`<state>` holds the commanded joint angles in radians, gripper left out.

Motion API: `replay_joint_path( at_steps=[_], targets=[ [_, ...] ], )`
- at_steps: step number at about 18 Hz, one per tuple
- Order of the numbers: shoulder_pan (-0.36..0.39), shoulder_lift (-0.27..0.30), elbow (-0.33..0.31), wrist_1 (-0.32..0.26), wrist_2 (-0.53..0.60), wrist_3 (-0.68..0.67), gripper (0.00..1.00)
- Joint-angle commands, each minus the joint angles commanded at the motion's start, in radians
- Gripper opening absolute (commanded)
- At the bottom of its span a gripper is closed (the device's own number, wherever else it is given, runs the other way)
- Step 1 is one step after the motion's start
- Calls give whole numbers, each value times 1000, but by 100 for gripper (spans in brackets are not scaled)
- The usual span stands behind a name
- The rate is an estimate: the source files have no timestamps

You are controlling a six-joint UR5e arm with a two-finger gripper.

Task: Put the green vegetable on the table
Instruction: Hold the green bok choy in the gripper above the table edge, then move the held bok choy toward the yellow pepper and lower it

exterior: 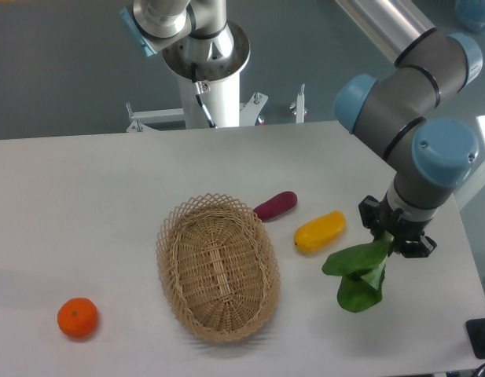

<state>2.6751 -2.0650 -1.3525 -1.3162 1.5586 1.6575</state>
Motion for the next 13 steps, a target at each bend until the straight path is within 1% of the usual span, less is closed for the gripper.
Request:
replay_joint_path(
  at_steps=[3,4,5,7,8,9,10,11,13],
  targets=[
    [80,89,-152,26,-3,259,0],
    [110,112,-204,50,-3,342,0],
    [138,127,-264,93,-3,413,0],
    [182,135,-374,213,-5,535,0],
    [208,138,-422,260,-15,589,0],
    [227,146,-450,284,-34,631,0],
    [241,148,-468,291,-40,672,0],
    [249,151,-479,293,-40,708,0],
    [247,155,-485,291,-40,717,0]
  ],
)
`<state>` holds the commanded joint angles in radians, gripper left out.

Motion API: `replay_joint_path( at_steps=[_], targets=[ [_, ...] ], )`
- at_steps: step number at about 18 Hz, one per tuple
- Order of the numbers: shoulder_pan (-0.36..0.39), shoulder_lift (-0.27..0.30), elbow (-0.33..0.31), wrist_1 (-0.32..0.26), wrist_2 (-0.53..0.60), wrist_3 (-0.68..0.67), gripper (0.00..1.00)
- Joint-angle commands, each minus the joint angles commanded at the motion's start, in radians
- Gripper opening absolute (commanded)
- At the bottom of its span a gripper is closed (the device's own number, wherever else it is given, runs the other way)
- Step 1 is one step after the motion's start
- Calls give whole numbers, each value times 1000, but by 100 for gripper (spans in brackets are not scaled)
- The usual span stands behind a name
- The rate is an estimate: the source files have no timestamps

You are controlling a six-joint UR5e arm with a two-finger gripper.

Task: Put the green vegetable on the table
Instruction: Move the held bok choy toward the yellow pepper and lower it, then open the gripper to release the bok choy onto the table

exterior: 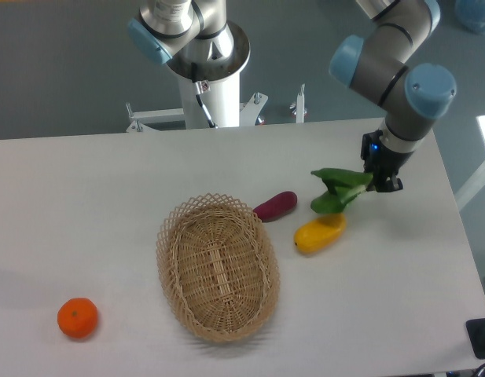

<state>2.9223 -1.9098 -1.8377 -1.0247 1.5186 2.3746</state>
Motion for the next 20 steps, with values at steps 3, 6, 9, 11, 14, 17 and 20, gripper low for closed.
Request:
replay_joint_path(
  at_steps=[3,6,9,11,14,17,20],
  targets=[
    [-14,29,-28,2,0,8,8],
    [-12,34,-44,0,-3,-2,40],
    [-14,34,-58,-2,-35,-47,100],
    [-24,49,-43,-2,-55,-133,100],
    [-44,52,7,-12,-51,-155,100],
    [-58,38,63,-17,-43,-201,100],
    [-100,3,153,-47,-37,-290,100]
  ],
)
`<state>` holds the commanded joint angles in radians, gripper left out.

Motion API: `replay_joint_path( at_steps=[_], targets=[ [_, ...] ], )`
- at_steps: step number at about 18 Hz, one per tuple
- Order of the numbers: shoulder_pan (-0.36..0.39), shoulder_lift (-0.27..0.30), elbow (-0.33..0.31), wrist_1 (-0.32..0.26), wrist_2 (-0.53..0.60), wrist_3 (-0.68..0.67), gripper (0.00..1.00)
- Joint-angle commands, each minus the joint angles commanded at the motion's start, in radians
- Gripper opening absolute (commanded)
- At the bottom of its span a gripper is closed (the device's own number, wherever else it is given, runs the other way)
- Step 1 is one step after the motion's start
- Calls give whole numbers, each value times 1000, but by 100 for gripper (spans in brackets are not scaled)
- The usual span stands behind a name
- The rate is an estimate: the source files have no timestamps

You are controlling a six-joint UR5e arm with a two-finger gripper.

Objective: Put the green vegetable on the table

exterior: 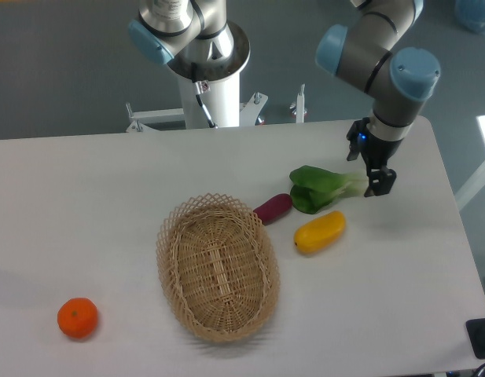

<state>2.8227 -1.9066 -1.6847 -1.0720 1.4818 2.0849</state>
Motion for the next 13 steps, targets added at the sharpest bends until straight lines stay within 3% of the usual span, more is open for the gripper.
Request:
replay_joint_path(
  at_steps=[7,10,13],
  targets=[
    [-91,-136,294,-147,2,-321,100],
    [-121,-187,399,-198,23,-439,100],
    [-167,-233,470,-213,81,-563,100]
  ],
)
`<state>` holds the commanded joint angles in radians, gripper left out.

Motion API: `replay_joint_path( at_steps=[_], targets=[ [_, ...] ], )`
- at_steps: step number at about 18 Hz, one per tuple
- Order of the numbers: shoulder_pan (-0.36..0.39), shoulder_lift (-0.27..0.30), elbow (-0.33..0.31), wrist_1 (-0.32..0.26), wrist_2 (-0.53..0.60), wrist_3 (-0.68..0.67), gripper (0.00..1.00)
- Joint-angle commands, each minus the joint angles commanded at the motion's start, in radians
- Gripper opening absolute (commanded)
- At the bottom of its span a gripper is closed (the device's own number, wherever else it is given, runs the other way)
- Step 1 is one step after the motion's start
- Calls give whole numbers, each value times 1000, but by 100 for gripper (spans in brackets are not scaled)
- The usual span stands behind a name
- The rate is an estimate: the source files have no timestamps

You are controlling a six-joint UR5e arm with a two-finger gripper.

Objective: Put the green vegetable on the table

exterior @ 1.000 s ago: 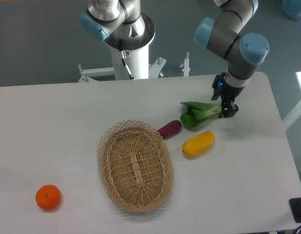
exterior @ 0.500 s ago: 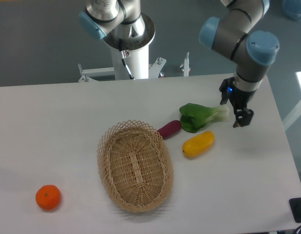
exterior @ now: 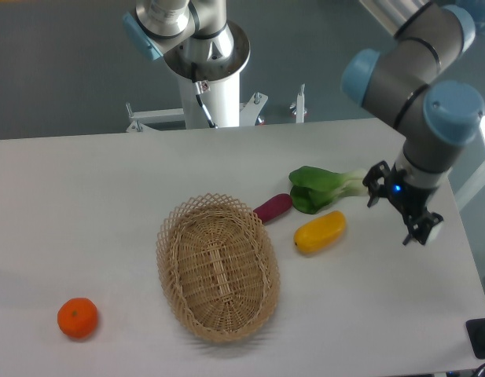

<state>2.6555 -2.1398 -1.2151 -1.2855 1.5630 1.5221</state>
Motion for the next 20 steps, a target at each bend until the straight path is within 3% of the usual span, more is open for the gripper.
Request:
replay_joint_path(
  at_steps=[4,20],
  targets=[
    [-12,-15,9,0,21,-63,100],
    [-54,-34,5,14,42,-74,100]
  ],
)
